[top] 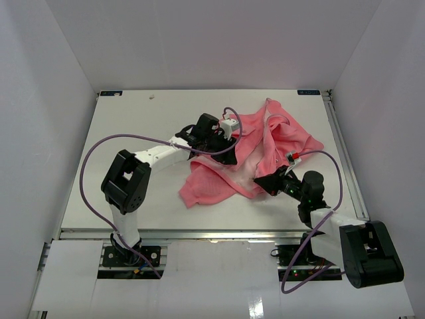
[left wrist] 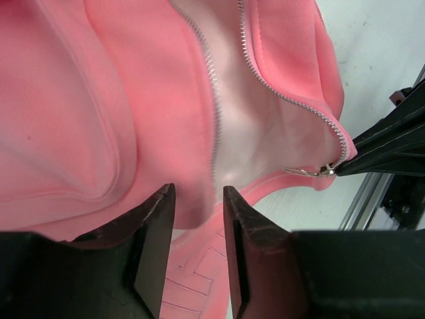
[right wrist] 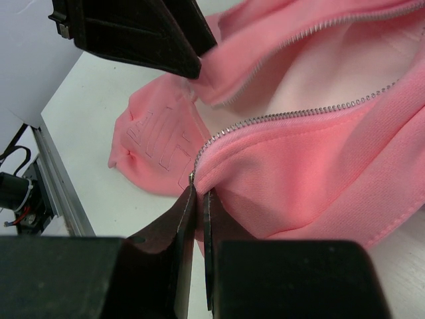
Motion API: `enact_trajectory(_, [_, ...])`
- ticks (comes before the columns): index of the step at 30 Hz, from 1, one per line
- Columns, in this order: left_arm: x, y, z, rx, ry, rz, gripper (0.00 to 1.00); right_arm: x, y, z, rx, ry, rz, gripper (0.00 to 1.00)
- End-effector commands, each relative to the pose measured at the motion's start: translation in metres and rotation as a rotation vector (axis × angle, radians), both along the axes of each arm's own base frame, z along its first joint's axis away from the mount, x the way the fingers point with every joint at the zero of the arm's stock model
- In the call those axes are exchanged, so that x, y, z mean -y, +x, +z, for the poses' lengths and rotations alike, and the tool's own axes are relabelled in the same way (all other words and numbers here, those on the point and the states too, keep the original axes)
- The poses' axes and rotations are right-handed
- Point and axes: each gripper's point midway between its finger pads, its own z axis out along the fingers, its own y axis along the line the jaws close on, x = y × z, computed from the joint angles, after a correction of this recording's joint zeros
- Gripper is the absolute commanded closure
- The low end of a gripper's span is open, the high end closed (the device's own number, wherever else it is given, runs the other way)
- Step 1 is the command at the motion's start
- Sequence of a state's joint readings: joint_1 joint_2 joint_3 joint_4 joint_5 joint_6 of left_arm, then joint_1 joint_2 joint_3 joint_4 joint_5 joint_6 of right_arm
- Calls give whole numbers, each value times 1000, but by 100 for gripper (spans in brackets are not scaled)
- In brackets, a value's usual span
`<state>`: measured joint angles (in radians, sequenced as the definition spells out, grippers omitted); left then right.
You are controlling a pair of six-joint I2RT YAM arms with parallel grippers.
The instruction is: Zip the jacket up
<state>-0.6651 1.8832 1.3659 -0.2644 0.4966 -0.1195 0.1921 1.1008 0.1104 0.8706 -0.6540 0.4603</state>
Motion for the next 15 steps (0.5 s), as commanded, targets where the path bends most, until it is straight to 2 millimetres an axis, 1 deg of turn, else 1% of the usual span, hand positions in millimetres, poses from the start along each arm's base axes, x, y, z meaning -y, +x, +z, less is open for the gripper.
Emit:
enact_trajectory(1, [11,-5,40,50,-93,-45,100,-3,9,20,83,2,3,92])
enact_trajectory(6, [11,-6,36,43,-96,-47,100,-1,9,18,81,-5,-6,92])
enact_trajectory(7, [10,-6,35,42,-90,-40,91,-1,9,18,80,-6,-5,92])
enact_trajectory(8, [8,-4,32,42,-77,-27,75,-1,9,17,79,-6,-4,92])
enact_trajectory(9, [6,-1,29,43,-57,-9,55,-1,9,17,77,-7,-5,92])
enact_trajectory(10, [2,1,26,46,-34,7,45,-1,8,17,76,-7,-5,92])
enact_trajectory(11, [-2,2,23,50,-7,20,42,-1,8,16,74,-8,-5,92])
enact_trajectory(12, [-4,4,20,58,11,29,40,-1,8,16,76,-8,-5,92])
enact_trajectory(15, [-5,4,10,58,53,42,39,-1,7,15,78,-10,-7,92])
